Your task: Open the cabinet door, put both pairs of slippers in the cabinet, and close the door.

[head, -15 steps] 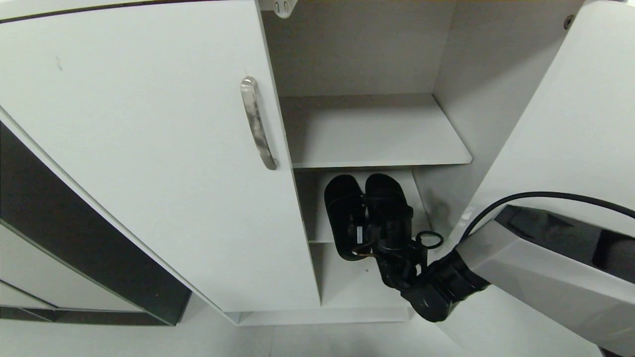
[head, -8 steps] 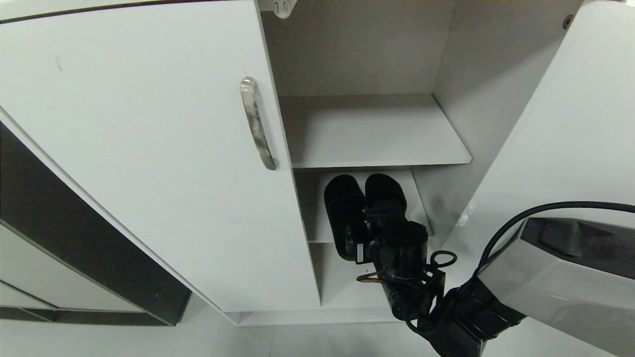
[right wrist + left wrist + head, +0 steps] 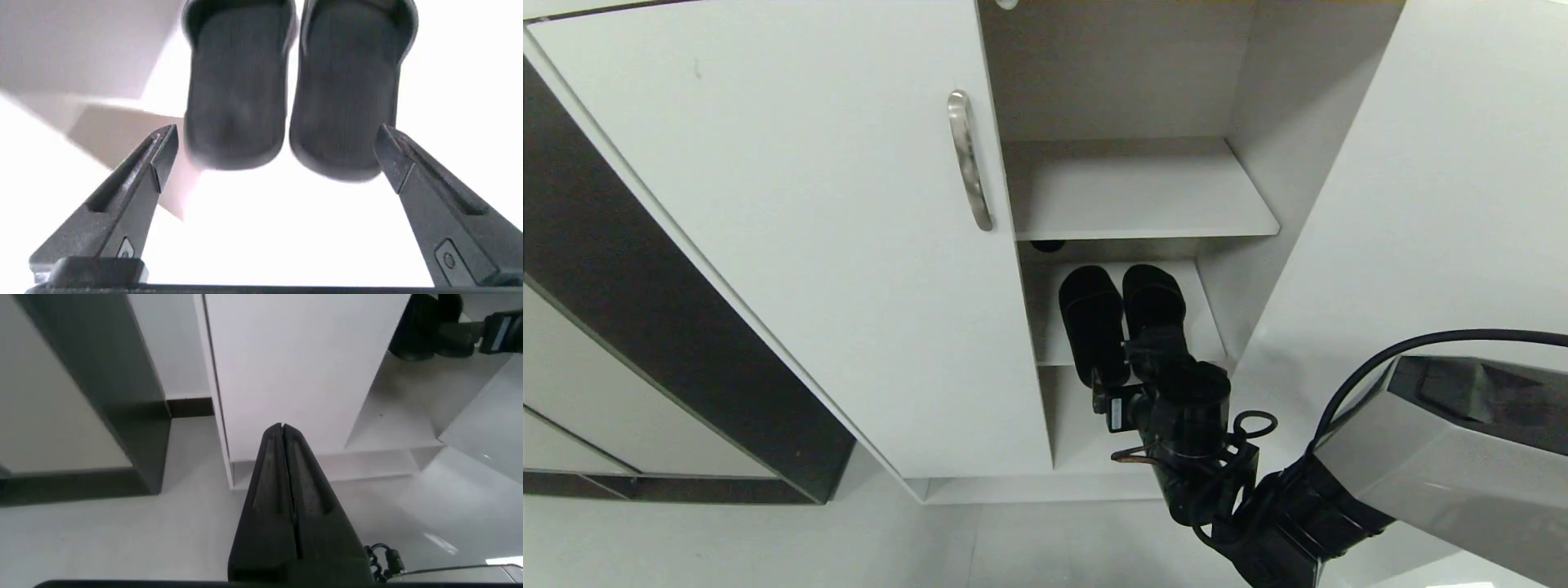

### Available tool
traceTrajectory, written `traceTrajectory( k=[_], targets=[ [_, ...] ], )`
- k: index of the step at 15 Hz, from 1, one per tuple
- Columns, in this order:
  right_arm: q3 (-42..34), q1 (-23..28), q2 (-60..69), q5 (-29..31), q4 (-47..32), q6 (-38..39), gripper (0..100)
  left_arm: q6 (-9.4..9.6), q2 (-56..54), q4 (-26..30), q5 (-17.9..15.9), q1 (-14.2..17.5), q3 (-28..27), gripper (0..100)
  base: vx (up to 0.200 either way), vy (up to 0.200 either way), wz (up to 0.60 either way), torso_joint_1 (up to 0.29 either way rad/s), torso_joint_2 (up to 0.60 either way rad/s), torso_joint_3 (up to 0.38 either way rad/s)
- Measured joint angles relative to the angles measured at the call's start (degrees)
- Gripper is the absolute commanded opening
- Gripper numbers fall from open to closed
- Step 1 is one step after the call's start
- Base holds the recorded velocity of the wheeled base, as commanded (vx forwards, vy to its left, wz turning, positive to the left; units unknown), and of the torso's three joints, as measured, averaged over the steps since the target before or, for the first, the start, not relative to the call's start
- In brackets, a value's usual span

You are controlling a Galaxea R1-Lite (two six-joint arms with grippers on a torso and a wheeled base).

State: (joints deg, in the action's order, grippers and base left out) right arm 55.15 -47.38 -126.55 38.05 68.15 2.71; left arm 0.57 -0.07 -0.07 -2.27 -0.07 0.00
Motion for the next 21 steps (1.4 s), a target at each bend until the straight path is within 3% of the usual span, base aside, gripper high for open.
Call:
traceTrajectory(
  k=[12,21],
  targets=[
    [-0.09,1.08,0.26,-0.01,0.01,0.11,100,-0.04,0.0,0.0,0.0,0.0,0.0,0,-0.017,0.0,0.0,0.0,0.0,0.0],
    [-0.13,1.88,0.59,0.11,0.04,0.07,100,-0.04,0.0,0.0,-0.02,-0.02,0.0,0,0.0,0.0,0.0,0.002,0.0,0.185]
  ],
)
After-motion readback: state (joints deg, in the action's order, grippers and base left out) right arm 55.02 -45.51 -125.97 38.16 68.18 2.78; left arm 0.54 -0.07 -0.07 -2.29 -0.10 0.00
